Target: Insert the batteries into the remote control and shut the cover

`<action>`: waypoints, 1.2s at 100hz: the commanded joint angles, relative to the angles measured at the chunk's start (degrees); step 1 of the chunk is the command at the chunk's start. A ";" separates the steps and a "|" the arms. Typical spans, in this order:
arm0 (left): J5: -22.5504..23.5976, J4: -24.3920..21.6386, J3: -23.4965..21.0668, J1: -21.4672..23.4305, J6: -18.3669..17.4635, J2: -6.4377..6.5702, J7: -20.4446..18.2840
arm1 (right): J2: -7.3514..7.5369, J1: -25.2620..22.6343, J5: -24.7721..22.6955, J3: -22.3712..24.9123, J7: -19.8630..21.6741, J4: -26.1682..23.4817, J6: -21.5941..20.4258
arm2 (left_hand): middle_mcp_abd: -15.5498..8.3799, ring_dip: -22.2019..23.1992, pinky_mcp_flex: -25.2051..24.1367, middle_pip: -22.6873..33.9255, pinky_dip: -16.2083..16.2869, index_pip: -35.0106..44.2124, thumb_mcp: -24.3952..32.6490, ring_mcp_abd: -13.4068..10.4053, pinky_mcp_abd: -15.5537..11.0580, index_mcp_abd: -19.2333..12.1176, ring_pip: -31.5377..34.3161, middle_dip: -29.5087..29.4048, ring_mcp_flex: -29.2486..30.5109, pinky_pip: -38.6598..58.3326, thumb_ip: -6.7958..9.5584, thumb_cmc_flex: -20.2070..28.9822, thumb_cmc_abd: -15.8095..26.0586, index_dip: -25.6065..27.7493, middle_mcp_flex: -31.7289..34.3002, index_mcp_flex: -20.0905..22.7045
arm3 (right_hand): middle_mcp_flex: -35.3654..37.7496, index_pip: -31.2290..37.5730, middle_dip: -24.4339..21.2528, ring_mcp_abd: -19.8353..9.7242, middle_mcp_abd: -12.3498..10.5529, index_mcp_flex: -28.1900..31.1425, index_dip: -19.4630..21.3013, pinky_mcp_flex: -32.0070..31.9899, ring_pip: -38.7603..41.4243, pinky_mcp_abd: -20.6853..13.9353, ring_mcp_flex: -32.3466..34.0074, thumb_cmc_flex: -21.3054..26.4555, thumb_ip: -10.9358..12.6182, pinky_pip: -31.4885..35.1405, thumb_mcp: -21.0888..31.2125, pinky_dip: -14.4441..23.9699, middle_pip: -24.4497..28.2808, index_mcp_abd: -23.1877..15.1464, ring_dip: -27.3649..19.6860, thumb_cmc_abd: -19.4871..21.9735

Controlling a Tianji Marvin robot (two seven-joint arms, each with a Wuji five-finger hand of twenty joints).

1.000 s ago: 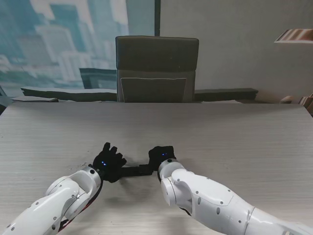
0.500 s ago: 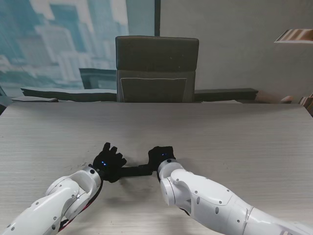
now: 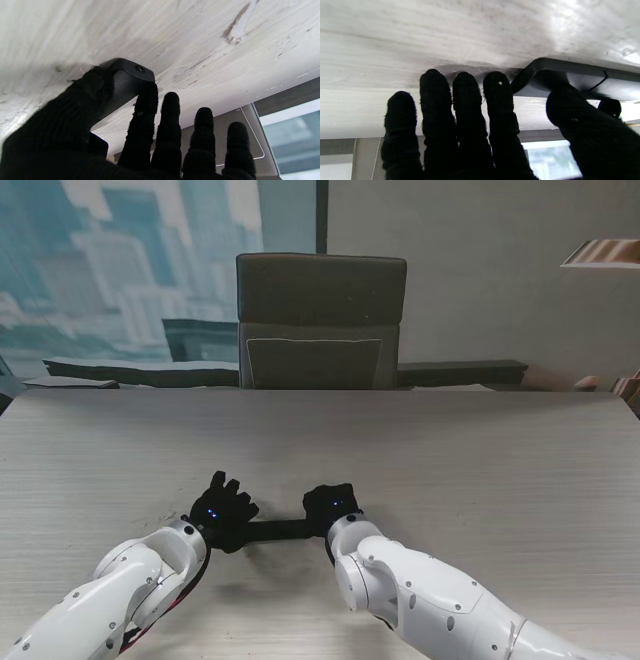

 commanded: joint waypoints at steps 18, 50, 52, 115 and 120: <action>-0.10 0.40 0.37 0.39 0.12 0.08 -1.33 | 0.19 -1.39 -0.13 -0.97 1.13 1.52 1.23 | -0.47 -0.65 -0.33 -0.11 -0.90 6.20 3.54 -0.23 0.82 -9.53 -0.04 0.45 0.26 0.71 3.42 6.97 2.56 2.61 -0.58 5.41 | -0.14 -3.87 -0.21 -0.54 -0.19 -0.76 -6.54 -0.09 0.29 0.23 0.04 3.48 0.49 0.21 2.18 0.18 0.73 -5.13 0.97 -2.38; -0.33 0.42 0.60 0.22 -0.41 0.11 -1.31 | -0.28 -0.90 1.18 -1.40 1.60 1.23 1.70 | -0.55 -0.68 -0.30 -0.03 -0.91 7.16 3.64 -0.29 0.84 -9.37 -0.06 0.46 0.27 0.70 3.43 7.13 2.40 3.03 -0.55 6.11 | 7.31 -6.18 -1.49 1.23 0.81 6.42 -7.97 2.96 0.21 1.79 5.86 7.85 2.08 0.61 2.37 -0.16 -2.24 -3.13 -0.90 -3.09; -0.41 0.42 0.61 0.21 -0.49 0.11 -1.38 | -0.33 -0.79 1.38 -1.49 1.68 1.24 1.45 | -0.55 -0.67 -0.33 -0.01 -0.91 7.26 3.65 -0.26 0.82 -9.30 -0.06 0.46 0.28 0.69 3.42 7.14 2.37 3.06 -0.53 6.12 | 8.47 -6.01 -1.77 1.41 0.88 7.16 -8.72 3.28 -0.05 1.95 6.63 8.44 2.02 0.55 2.98 -0.31 -2.89 -2.69 -1.34 -3.76; 0.10 0.06 0.50 0.40 -0.41 0.10 -0.76 | -1.02 1.01 3.71 -2.66 2.63 0.88 -2.38 | -0.32 -0.65 -0.37 -0.22 -0.90 4.85 3.04 -0.19 0.90 -9.34 -0.11 0.38 0.02 0.69 3.56 4.94 2.36 1.67 -1.00 3.51 | 8.54 -13.40 -0.97 1.35 0.91 9.24 0.82 2.35 0.00 2.10 6.54 1.97 7.93 0.12 2.35 -0.93 -4.24 -1.21 -2.23 -3.67; 0.50 -0.28 0.12 0.63 -0.18 0.08 -0.91 | -0.36 0.35 2.23 -1.75 2.66 -0.34 -2.04 | -0.15 -0.66 -0.49 -0.41 -0.93 3.42 2.54 -0.19 0.85 -8.40 -0.16 0.34 -0.11 0.62 3.50 4.26 2.39 1.21 -1.41 2.34 | 7.74 -14.14 -0.94 1.37 0.92 8.68 2.64 1.87 -0.05 2.02 5.99 0.38 8.53 -0.03 1.69 -0.92 -4.20 -1.18 -2.13 -3.64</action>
